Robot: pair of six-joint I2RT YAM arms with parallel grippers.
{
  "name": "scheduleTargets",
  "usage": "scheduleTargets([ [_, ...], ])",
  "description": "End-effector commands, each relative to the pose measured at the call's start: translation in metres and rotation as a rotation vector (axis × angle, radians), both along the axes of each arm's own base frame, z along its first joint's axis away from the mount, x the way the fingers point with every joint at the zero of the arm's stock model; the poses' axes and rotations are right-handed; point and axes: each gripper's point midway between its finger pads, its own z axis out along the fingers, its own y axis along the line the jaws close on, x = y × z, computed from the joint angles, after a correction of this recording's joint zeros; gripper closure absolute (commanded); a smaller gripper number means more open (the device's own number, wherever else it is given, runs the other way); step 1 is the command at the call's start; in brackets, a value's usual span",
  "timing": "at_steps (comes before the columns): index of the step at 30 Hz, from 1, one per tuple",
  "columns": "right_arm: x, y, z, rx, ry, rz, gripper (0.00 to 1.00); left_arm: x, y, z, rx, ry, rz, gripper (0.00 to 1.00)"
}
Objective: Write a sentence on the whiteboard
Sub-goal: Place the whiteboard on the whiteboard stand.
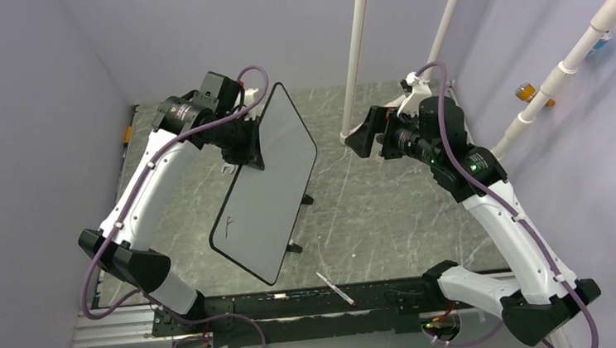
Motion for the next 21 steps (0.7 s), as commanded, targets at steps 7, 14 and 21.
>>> scheduleTargets([
  [7, -0.009, -0.003, 0.022, 0.045, -0.067, -0.001, 0.00, -0.003, -0.011, 0.046, -0.120, -0.136, 0.008, 1.00],
  [14, -0.007, -0.004, 0.014, 0.030, -0.054, -0.002, 0.00, 0.000, -0.012, 0.028, -0.105, -0.115, 0.014, 1.00],
  [21, -0.003, -0.004, 0.006, 0.015, -0.043, -0.005, 0.00, 0.005, -0.012, 0.007, -0.063, -0.077, 0.012, 1.00],
])
